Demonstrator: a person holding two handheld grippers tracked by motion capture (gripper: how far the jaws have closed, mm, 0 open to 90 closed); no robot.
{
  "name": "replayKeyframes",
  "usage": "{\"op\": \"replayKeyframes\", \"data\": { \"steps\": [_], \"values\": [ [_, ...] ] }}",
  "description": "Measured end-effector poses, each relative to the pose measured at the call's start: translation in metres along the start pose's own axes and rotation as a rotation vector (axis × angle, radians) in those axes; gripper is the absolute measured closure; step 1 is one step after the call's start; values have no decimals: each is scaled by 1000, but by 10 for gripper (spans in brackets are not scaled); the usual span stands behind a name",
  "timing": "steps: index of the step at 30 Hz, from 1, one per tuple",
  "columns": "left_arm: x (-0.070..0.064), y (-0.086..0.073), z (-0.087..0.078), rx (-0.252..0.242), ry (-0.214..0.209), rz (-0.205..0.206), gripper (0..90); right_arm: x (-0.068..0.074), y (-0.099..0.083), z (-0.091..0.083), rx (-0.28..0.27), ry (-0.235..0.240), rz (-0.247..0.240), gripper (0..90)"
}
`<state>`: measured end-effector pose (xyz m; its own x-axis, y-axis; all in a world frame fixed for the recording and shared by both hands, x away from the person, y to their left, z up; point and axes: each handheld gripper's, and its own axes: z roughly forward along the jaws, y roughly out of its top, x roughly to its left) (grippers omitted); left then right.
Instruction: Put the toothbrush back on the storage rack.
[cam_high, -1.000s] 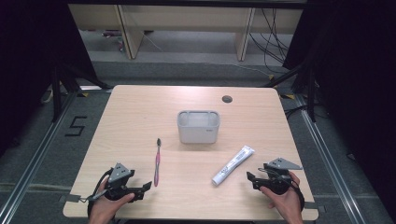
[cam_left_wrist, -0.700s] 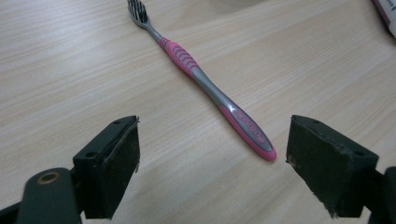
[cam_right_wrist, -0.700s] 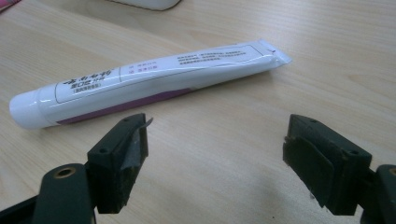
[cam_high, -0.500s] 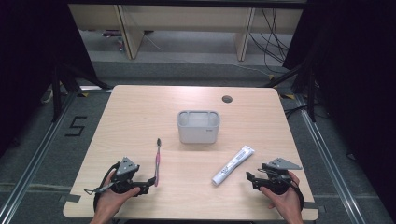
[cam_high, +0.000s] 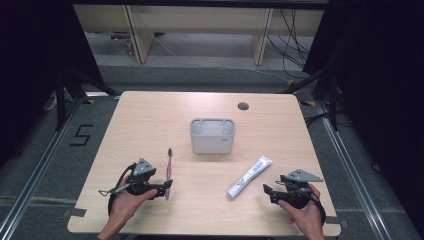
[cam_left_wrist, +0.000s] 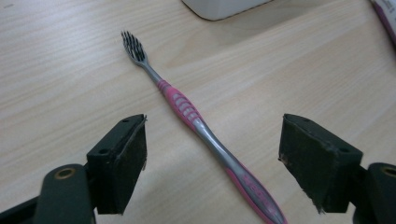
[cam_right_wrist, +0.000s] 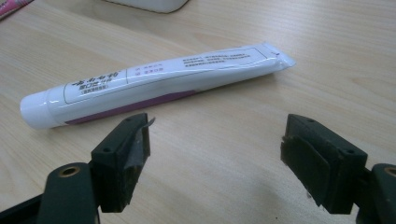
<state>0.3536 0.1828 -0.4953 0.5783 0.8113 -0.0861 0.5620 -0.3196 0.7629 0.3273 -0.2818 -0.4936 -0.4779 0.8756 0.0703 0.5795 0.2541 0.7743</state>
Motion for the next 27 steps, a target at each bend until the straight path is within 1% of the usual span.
{"op": "replayKeyframes", "data": {
  "steps": [1, 2, 4, 5, 6, 7, 8, 9, 10, 11, 12, 13, 15, 16, 17, 19, 21, 22, 23, 24, 27],
  "values": [
    [1, 4, 3, 8, 7, -1, 252, 4, 0, -1, 21, 29, 50, 243],
    [2, 5, 5, 22, 8, 10, 257, 2, 0, -1, 13, 20, 15, 243],
    [2, 7, 6, 30, 3, 9, 280, 2, 0, -1, 11, 17, 8, 243],
    [2, 8, 8, 44, 3, 14, 280, 2, 0, -1, 11, 18, 7, 243],
    [2, 10, 9, 60, 13, 23, 301, 2, 0, -1, 9, 19, 1, 244],
    [3, 11, 10, 72, 15, 28, 309, 2, 0, -1, 10, 20, 1, 244],
    [3, 11, 10, 72, 15, 28, 319, 2, 0, -1, 10, 20, 1, 244],
    [4, 12, 12, 88, 14, 32, 333, 2, 0, -1, 10, 15, 1, 244],
    [4, 12, 12, 88, 14, 32, 347, 2, 0, -1, 10, 15, 1, 244],
    [7, 14, 15, 106, 13, 38, 360, 2, 0, -1, 9, 15, -3, 244],
    [8, 14, 16, 112, 13, 44, 372, 2, 0, -1, 8, 15, -3, 244],
    [10, 15, 17, 122, 9, 44, 382, 2, 0, 0, 10, 24, 2, 244],
    [10, 16, 19, 130, 5, 43, 390, 2, 0, 0, 13, 31, 3, 244],
    [11, 17, 20, 141, 2, 41, 401, 3, 0, 0, 15, 28, 3, 244],
    [12, 18, 21, 145, 2, 42, 419, 6, 0, -1, 37, 42, 41, 245],
    [11, 19, 24, 153, 3, 37, 439, 6, 0, -1, 26, 35, 28, 245],
    [11, 20, 25, 160, 3, 54, 461, 6, 0, -1, 37, 41, 39, 246],
    [11, 20, 25, 160, 3, 54, 475, 6, 0, -1, 36, 41, 38, 246],
    [10, 21, 28, 172, -2, 69, 492, 5, 0, -1, 26, 39, 32, 246],
    [9, 21, 29, 171, 0, 65, 503, 3, 0, 0, 20, 35, 6, 246],
    [9, 22, 31, 180, -5, 68, 529, 4, 1, -1, 21, 35, 0, 247]
  ]
}}
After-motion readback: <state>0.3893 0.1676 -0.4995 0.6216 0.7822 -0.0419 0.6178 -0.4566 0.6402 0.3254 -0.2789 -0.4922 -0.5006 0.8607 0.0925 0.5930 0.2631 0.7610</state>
